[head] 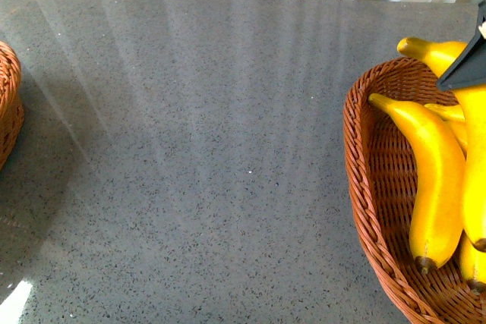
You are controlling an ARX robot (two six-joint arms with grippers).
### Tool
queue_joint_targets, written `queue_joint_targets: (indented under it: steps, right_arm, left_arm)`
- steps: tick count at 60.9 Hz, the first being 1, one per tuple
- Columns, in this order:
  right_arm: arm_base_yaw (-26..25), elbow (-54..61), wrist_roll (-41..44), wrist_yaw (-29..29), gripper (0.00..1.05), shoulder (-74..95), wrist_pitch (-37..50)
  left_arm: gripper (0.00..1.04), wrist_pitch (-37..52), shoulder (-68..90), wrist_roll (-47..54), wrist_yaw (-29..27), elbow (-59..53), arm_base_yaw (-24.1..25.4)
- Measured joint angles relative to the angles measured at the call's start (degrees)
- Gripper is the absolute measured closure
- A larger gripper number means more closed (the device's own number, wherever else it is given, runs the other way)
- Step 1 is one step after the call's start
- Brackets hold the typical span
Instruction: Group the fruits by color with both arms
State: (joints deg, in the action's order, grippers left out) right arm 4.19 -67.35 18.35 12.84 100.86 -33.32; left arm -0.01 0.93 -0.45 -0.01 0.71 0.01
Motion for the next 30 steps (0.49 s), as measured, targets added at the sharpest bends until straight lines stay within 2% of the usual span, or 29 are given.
queue_joint_targets:
  steps: [20, 30]
  right_arm:
    - [-1.0, 6.1, 2.5, -0.2, 0.68, 0.4, 2.3]
    - [-1.7, 7.0, 2.5, -0.3, 0.44, 0.3, 3.7]
  left_arm:
    - [0.09, 0.0, 0.0, 0.0, 0.0, 0.0, 0.0]
    - [0.09, 0.0, 0.0, 0.0, 0.0, 0.0, 0.0]
